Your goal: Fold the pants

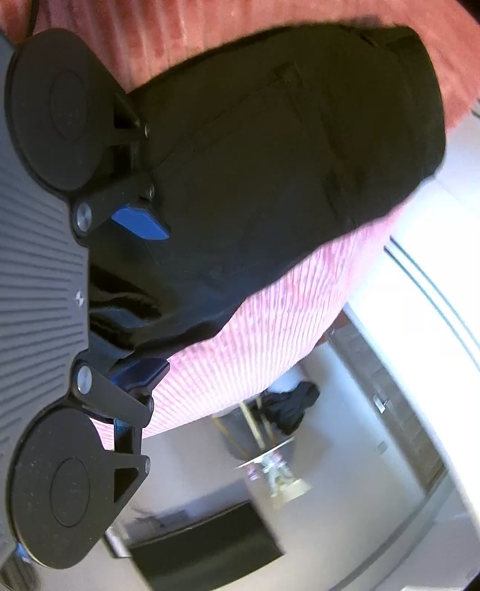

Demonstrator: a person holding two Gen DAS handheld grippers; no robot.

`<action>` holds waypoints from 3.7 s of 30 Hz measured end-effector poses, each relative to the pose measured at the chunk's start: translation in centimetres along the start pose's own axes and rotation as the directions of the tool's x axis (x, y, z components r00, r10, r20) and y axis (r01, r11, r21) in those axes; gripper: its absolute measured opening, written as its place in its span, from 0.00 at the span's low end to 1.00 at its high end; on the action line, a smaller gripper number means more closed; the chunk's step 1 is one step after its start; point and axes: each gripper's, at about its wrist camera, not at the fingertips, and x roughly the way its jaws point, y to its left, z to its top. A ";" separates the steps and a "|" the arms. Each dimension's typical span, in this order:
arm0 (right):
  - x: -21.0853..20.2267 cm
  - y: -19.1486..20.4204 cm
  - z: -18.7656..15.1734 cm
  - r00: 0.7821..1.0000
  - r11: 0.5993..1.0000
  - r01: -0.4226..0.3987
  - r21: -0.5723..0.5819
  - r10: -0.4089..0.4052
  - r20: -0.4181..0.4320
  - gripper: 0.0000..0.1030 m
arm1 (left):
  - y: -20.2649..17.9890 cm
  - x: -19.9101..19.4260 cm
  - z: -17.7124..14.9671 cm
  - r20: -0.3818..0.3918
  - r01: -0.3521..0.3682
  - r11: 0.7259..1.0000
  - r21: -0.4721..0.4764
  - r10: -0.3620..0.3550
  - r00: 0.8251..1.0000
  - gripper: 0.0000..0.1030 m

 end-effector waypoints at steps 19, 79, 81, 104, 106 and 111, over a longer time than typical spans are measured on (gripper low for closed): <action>7.7 1.3 0.6 0.954 0.919 0.297 -0.261 -0.296 0.043 0.14 | -5.5 9.6 -2.6 -0.381 0.039 0.979 0.201 0.041 0.924 0.80; 11.4 5.0 -2.4 0.933 0.637 0.334 -0.695 -0.328 0.147 0.70 | 17.1 -3.0 8.3 0.192 0.023 0.971 -0.236 0.023 0.981 0.96; 11.6 5.0 -2.5 0.931 0.629 0.337 -0.700 -0.331 0.151 0.70 | 18.1 -2.4 8.9 0.180 0.016 0.953 -0.303 0.040 0.983 0.96; 11.9 5.0 -2.4 0.932 0.640 0.339 -0.690 -0.325 0.157 0.75 | 19.5 0.1 11.7 0.185 0.028 0.947 -0.320 0.033 0.982 0.58; 11.9 5.0 -2.1 0.933 0.653 0.339 -0.677 -0.324 0.155 0.74 | 18.2 0.2 12.0 0.171 -0.027 0.943 -0.332 0.088 0.981 0.53; 11.2 5.0 -1.1 0.938 0.698 0.339 -0.631 -0.305 0.166 0.74 | 12.5 -2.2 12.0 0.229 -0.101 0.992 -0.070 0.115 0.967 0.19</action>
